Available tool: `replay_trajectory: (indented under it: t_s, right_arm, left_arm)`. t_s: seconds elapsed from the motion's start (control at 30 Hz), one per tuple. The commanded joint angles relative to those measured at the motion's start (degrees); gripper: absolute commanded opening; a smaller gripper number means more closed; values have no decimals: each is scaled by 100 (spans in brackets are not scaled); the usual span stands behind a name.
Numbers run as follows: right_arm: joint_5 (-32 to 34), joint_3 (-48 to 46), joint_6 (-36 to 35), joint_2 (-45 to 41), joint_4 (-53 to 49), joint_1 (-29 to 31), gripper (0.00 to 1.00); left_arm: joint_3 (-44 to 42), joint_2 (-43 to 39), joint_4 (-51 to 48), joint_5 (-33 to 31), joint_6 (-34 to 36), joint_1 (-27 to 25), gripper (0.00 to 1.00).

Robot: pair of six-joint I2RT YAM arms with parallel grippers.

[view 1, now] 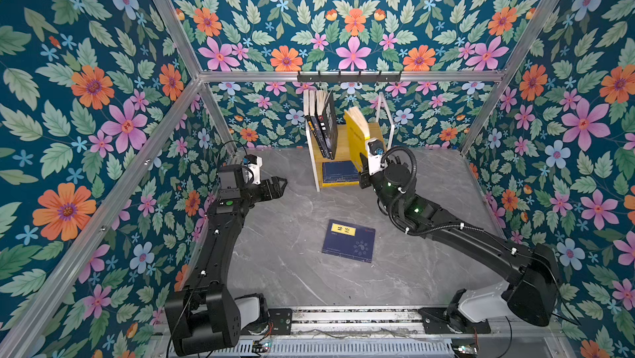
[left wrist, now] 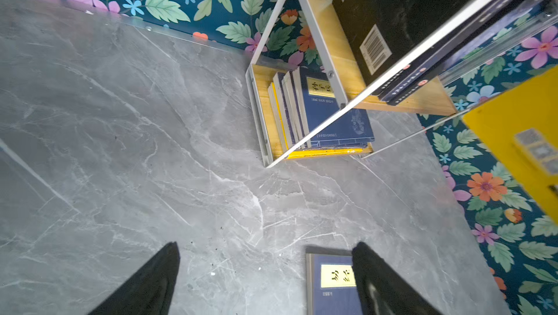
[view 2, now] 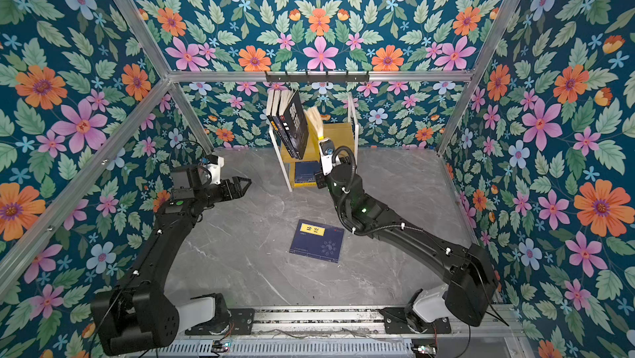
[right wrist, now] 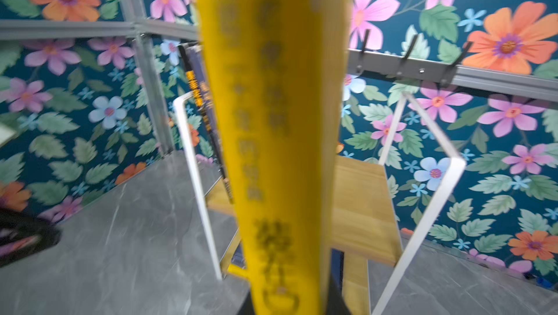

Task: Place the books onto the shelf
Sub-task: 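Carry the yellow book upright to the shelf beside the standing books with the right gripper, then lower the yellow book onto the shelf against the standing books, right gripper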

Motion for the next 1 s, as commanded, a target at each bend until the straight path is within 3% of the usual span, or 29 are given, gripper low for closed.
replay_trajectory:
  t_s: [0.0, 0.5, 0.83, 0.97]
  right_arm:
    - [123, 404, 342, 317, 899, -210, 0]
    - [-102, 2820, 301, 3070, 1265, -631, 0]
    - [-560, 2675, 700, 3253, 1107, -632, 0]
    - [-859, 2744, 706, 3383, 847, -632, 7]
  left_arm:
    - [82, -10, -32, -176, 171, 5, 92]
    - [153, -54, -68, -165, 114, -14, 94]
    - [129, -32, -35, -198, 110, -13, 96]
    - [174, 16, 6, -65, -67, -15, 97]
